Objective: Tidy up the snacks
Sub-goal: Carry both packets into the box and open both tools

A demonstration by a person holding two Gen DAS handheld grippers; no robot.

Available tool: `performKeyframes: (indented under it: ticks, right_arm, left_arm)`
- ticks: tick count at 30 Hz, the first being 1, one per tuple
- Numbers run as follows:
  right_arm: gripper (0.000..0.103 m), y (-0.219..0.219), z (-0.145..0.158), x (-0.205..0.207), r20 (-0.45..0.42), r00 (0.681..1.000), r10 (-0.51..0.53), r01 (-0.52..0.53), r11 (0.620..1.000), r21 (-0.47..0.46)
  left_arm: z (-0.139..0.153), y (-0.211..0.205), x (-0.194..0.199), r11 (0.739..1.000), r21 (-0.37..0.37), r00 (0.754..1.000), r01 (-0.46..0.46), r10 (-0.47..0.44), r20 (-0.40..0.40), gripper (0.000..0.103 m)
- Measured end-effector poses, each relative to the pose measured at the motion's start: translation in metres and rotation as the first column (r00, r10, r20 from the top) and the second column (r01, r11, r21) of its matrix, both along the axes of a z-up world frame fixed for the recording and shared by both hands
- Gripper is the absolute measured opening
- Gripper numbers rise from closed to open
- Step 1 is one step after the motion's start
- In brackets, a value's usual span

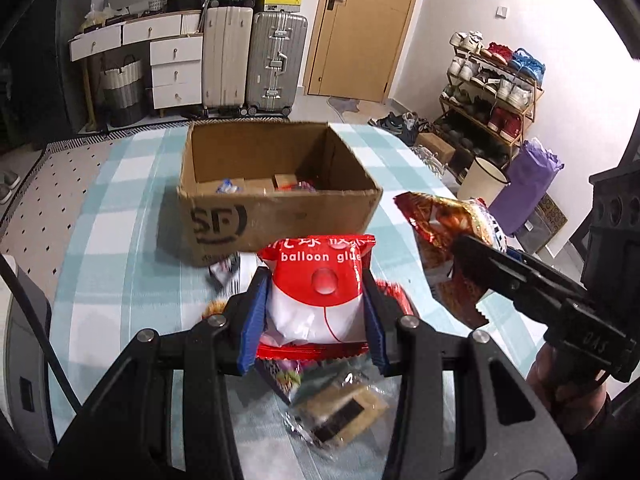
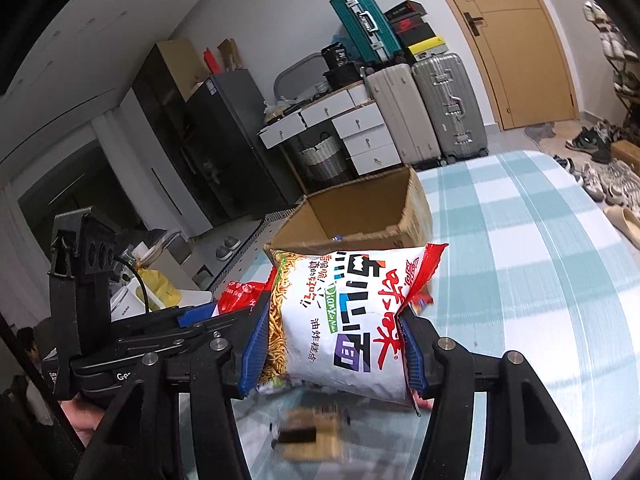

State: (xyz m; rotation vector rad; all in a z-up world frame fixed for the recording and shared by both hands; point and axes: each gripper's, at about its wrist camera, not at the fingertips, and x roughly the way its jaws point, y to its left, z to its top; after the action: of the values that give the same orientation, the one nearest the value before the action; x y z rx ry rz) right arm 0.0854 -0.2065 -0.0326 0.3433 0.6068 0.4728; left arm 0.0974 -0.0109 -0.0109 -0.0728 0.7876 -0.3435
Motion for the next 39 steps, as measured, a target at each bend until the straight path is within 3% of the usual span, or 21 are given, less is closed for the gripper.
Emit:
performKeyframes:
  ticks: [20, 28, 39]
  right_arm:
    - [0.057, 0.024, 0.041, 0.098, -0.004, 0.999, 0.043, -0.043, 0.999, -0.025]
    - [0.057, 0.036, 0.036, 0.141, -0.045, 0.997, 0.057, -0.058, 0.998, -0.034]
    - [0.058, 0.044, 0.011, 0.182, -0.106, 0.993, 0.051, -0.058, 0.996, -0.063]
  left_arm:
    - [0.044, 0.024, 0.117, 1.0, -0.009, 0.999, -0.03, 0.03, 0.014, 0.04]
    - [0.032, 0.027, 0.168, 0.999, -0.016, 0.999, -0.041, 0.041, -0.01, 0.04]
    - [-0.011, 0.031, 0.224, 0.998, -0.023, 0.996, -0.058, 0.056, -0.068, 0.04]
